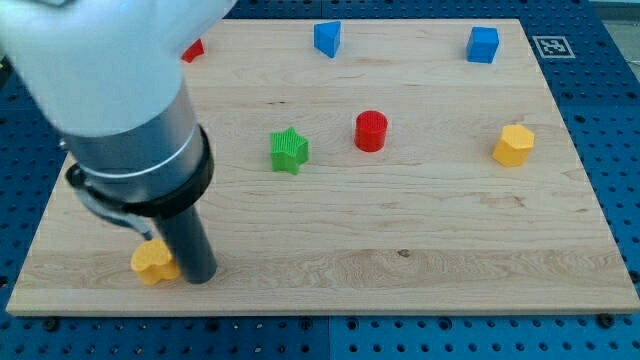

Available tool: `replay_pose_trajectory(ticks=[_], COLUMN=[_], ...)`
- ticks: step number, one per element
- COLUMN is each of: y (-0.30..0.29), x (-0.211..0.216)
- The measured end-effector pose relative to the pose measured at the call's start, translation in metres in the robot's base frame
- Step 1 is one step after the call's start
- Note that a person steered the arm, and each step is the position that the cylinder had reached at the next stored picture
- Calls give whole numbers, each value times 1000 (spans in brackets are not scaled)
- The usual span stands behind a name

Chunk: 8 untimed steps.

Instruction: Place your arm close to the green star

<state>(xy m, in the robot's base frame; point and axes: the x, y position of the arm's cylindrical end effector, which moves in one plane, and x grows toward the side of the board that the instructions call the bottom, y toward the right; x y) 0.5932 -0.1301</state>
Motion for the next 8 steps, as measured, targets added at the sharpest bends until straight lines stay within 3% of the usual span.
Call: replay_pose_trajectory(ticks=[2,3,6,8], y=[-27,-13,-13,-9], x=[0,-24,-34,-64])
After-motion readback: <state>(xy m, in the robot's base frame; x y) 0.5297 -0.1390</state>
